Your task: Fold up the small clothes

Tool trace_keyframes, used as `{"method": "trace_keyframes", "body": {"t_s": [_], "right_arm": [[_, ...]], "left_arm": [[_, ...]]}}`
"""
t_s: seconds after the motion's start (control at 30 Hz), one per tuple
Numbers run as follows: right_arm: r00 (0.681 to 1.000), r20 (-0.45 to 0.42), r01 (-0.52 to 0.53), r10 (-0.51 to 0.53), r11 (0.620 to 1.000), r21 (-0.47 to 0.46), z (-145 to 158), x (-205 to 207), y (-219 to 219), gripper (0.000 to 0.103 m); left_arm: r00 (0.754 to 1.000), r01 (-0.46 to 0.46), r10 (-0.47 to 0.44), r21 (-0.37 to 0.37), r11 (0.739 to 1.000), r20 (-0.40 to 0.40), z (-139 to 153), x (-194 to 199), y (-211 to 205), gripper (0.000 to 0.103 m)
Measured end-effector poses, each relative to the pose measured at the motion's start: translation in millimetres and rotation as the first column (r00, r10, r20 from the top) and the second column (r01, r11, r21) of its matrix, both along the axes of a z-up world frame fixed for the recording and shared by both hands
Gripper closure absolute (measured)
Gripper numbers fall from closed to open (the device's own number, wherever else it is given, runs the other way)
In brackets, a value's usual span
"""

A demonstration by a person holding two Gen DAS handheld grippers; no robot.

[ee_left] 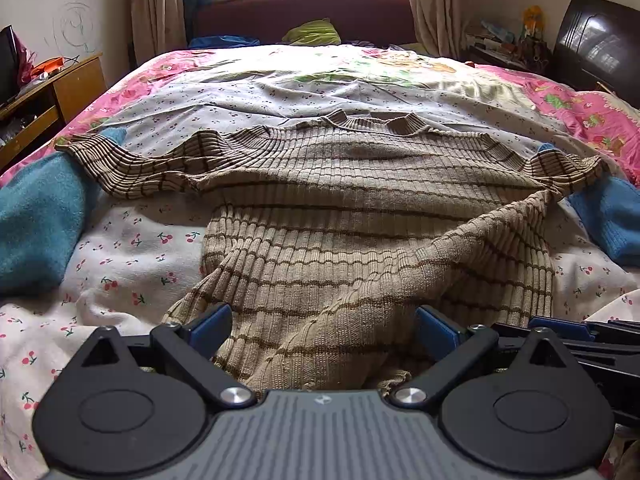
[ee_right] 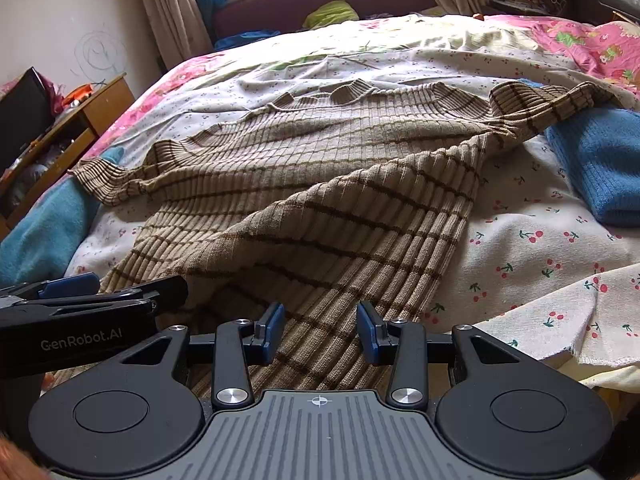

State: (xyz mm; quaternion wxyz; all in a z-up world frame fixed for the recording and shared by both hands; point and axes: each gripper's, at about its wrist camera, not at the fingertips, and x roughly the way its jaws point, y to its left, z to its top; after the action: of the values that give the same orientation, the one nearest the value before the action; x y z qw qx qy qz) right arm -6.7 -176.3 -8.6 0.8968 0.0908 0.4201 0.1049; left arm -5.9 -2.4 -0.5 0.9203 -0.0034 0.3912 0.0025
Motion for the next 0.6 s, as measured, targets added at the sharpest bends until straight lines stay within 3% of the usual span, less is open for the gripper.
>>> {"method": "trace_keyframes", "body": {"t_s": [0.6], "right_arm": [[1.000,-0.002,0.006,-0.006,1.000,-0.002,-0.4,-1.3,-0.9,0.064]], "left_arm": [[1.000,0.009,-0.009,-0.006,1.000,0.002,0.2,-1.6,-2.0,0.000]]}}
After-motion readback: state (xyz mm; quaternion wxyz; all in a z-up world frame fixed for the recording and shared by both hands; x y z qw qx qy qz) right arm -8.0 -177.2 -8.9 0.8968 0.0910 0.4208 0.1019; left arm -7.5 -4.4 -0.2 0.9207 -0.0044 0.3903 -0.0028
